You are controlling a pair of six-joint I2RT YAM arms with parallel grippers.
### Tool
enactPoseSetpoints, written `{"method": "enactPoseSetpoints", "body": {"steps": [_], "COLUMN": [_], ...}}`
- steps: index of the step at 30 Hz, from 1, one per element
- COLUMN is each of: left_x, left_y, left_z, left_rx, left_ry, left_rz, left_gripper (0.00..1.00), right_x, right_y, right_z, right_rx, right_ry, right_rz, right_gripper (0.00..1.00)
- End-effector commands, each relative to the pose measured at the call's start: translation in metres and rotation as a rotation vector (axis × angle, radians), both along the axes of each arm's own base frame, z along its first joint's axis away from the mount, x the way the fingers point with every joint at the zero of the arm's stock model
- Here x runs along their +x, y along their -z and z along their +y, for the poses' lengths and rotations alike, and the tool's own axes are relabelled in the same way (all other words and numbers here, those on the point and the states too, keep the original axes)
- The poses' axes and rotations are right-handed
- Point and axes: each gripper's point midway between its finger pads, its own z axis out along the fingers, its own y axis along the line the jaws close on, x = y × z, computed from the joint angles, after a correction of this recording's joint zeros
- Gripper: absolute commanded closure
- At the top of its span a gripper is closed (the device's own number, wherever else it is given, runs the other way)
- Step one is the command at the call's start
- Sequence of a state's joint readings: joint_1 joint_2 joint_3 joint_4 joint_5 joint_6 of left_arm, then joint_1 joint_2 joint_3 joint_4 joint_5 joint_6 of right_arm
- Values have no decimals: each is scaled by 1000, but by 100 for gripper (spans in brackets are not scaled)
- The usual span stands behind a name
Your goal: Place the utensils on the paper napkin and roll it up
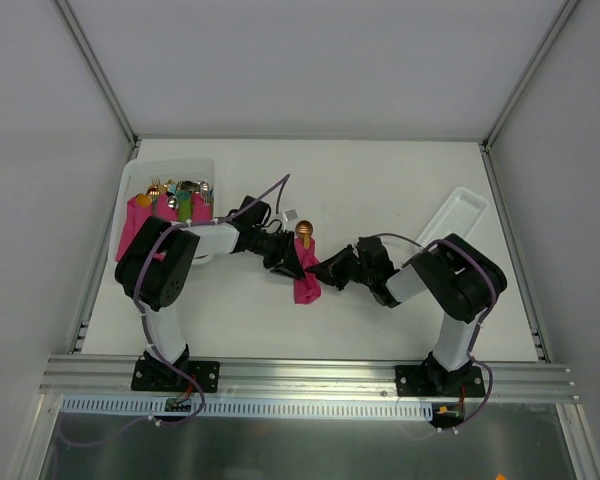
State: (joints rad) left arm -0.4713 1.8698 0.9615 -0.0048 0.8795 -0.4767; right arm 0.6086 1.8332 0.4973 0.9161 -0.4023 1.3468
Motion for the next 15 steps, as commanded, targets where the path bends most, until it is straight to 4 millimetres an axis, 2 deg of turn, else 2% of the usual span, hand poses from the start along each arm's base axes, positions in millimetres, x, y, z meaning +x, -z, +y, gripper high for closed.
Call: {"method": "enactPoseSetpoints", "body": {"steps": [1, 6, 11, 15], "left_x": [-4, -1, -8, -14], "left_y": [-41, -39, -25, -13], "left_z": [0, 6, 8, 10], "left_rx": [-69, -66, -60, -54], "left_ry": [53, 42, 54, 66], "left_rz": [-94, -76, -26, 4], "left_gripper": [75, 76, 88, 92], "right_x": [-24, -22, -19, -16], "right_y": [58, 57, 51, 47], "right_z": [-23, -23, -22, -20], "right_rx": [-159, -158, -149, -141], "right_ry": [33, 32, 32, 31], "right_rz": [175, 166, 150, 137], "right_gripper": [100, 100, 100, 100]}}
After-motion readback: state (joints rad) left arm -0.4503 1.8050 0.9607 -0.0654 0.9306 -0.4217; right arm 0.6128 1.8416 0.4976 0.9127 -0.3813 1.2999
